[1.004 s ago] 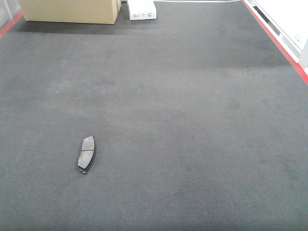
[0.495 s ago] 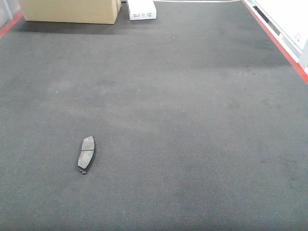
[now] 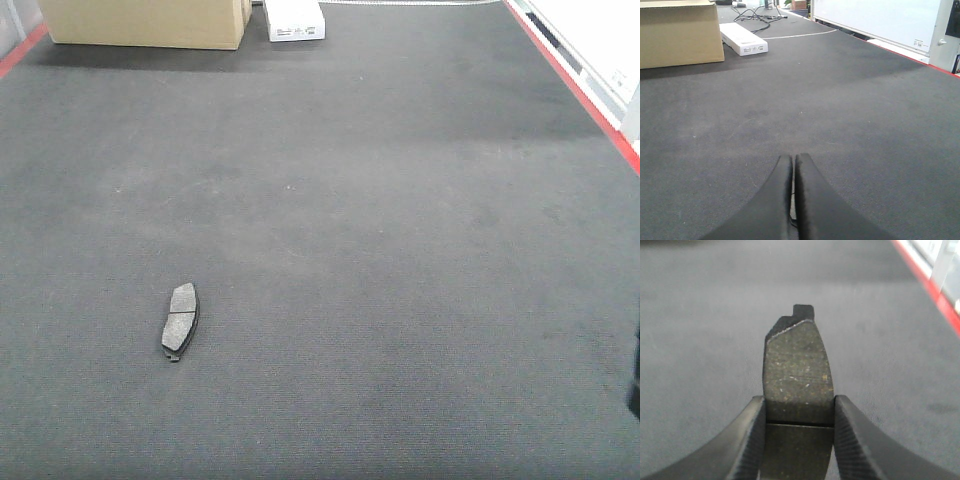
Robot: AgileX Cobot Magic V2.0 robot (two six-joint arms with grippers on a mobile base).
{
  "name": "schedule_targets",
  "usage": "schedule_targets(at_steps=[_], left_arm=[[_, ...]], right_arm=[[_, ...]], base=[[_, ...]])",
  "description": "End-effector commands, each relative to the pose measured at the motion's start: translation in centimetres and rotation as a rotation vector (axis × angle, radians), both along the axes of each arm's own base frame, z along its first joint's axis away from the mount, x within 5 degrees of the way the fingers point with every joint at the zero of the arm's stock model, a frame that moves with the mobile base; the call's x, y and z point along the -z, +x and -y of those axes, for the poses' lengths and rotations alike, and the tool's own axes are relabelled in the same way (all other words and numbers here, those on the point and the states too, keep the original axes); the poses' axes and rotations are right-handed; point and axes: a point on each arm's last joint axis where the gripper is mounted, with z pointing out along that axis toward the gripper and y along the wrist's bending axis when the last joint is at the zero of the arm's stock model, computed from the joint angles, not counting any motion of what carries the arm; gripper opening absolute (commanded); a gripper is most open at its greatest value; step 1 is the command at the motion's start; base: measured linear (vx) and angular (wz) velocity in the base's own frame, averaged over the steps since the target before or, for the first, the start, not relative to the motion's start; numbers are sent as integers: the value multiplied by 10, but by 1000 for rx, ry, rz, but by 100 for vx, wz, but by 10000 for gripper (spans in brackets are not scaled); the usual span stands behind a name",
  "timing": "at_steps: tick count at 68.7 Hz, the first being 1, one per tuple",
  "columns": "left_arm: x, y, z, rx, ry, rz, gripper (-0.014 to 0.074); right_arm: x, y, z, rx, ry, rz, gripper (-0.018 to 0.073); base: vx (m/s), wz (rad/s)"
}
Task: Move and align brake pads A on conveyor
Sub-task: 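Extend the right gripper over the belt, lower its pad, open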
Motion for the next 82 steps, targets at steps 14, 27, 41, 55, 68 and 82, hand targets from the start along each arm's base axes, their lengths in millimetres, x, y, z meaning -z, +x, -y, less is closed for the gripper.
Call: schedule_targets(at_steps=[14, 27, 41, 55, 68, 82], left_arm=[[-14, 1, 0, -3, -34, 83, -7], [-14, 1, 0, -3, -34, 83, -7], [-14, 1, 0, -3, -34, 83, -7], [-14, 1, 0, -3, -34, 83, -6], [-14, 1, 0, -3, -34, 83, -6], [-14, 1, 0, -3, -34, 83, -6]], right_arm=[[-15, 74, 1, 15, 24, -49, 6], [-2, 118, -30, -108, 38, -127, 10], [15, 162, -69, -185, 93, -222, 15], [46, 203, -82, -134, 182, -350, 23], [73, 222, -102, -177, 156, -436, 27], [93, 229, -108, -167, 157, -480, 56]], base=[[0, 0], [0, 0], [0, 0], [0, 0], [0, 0], [0, 0]])
